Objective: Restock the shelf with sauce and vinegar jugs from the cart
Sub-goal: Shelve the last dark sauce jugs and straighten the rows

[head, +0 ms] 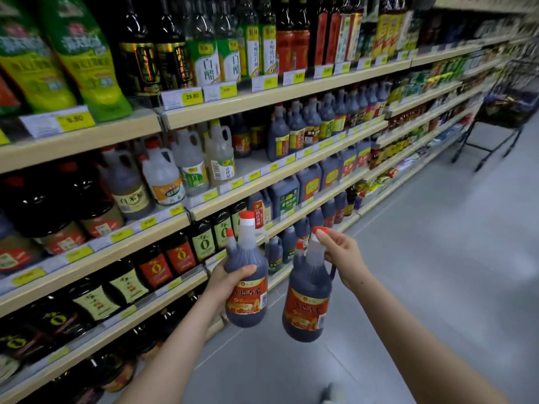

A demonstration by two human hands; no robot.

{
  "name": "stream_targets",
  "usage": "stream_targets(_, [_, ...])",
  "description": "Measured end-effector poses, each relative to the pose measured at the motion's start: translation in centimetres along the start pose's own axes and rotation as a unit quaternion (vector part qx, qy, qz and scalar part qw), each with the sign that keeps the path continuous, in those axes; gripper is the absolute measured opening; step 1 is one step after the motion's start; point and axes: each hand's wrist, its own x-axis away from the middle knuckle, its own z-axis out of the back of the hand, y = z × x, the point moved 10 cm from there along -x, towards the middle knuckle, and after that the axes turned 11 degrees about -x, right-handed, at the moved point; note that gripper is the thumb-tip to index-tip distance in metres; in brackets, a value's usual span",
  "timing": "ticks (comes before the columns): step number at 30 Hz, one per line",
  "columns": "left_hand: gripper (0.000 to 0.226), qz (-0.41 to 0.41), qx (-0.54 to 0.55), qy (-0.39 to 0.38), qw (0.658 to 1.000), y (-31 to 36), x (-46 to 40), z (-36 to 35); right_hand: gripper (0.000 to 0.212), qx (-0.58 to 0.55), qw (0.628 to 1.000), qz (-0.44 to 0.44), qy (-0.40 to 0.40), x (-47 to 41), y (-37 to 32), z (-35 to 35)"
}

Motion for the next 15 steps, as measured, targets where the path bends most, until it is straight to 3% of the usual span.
stream_targets(3, [0.077, 0.007, 0.012, 0.054, 0.998, 1.9, -4.1, -3.4, 0.018, 0.013, 1.0, 0.003, -0.027, -6.1, -1.6, 2.4])
stream_targets(7, [0.053, 0.008, 0.03, 0.081, 0.996, 4.9, -8.5, -7.8, 0.04, 0.038, 0.997, -0.004, -0.074, -13.3, -3.8, 4.8])
stream_targets(12, [0.076, 0.002, 0.036, 0.128, 0.991, 7.0, -12.6, -10.1, 0.021, 0.035, 0.993, -0.006, -0.115, -19.8, -5.1, 6.7])
stream_targets(15, [0.07, -0.008, 0.033, 0.149, 0.988, 8.3, -14.9, -10.4, 0.015, 0.042, 0.992, 0.001, -0.121, -23.1, -5.3, 7.3])
